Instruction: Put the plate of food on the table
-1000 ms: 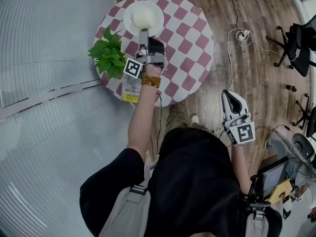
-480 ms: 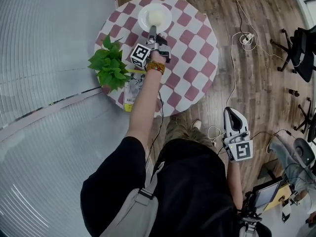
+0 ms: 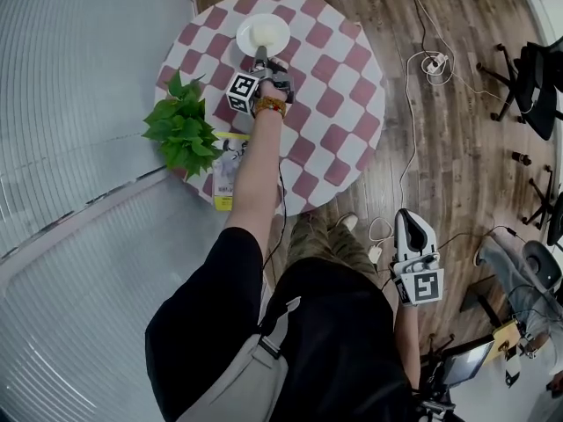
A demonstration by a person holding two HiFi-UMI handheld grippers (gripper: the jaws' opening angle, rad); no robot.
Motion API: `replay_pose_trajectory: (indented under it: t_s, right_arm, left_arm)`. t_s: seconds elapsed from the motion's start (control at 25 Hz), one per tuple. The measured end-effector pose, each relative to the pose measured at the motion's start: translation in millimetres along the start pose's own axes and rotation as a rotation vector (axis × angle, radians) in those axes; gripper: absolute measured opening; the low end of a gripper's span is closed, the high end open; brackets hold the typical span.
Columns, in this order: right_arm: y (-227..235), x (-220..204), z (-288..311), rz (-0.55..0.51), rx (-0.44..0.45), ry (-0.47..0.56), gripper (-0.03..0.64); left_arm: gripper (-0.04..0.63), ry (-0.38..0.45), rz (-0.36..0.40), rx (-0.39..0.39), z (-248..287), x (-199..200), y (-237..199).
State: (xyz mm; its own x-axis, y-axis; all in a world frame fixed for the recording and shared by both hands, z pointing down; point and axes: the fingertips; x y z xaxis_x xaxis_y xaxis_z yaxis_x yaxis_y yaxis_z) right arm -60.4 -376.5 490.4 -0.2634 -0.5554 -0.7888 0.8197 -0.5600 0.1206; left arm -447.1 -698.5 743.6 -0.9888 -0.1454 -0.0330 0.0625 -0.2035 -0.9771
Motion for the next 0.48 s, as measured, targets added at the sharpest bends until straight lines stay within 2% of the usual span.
replay_pose_trajectory:
  t_s: [0.24,0.48]
  right_arm:
    - [-6.1,-15.6,7.8,0.030,0.001,-0.022,0.014]
    - [-15.7,-22.0,10.4,0.037,0.004,-0.026,0.014]
  left_arm:
    - [0.034,-0.011,0.005,0.056,2.9,4.2,-28.7]
    - [0.034,-0.033,-0.001,0.062,-5.1,6.7,-46.4]
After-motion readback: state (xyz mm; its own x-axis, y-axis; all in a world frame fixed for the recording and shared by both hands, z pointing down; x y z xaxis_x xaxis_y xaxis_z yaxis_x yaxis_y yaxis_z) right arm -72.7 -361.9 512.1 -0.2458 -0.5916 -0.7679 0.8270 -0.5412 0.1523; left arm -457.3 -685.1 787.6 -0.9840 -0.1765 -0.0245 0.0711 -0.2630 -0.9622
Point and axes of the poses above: the fingertips, and each gripper's own axes: z forward along the fingers, y to its right, x out of its top, and after that the axes turned 11 degrees about -y, right-handed
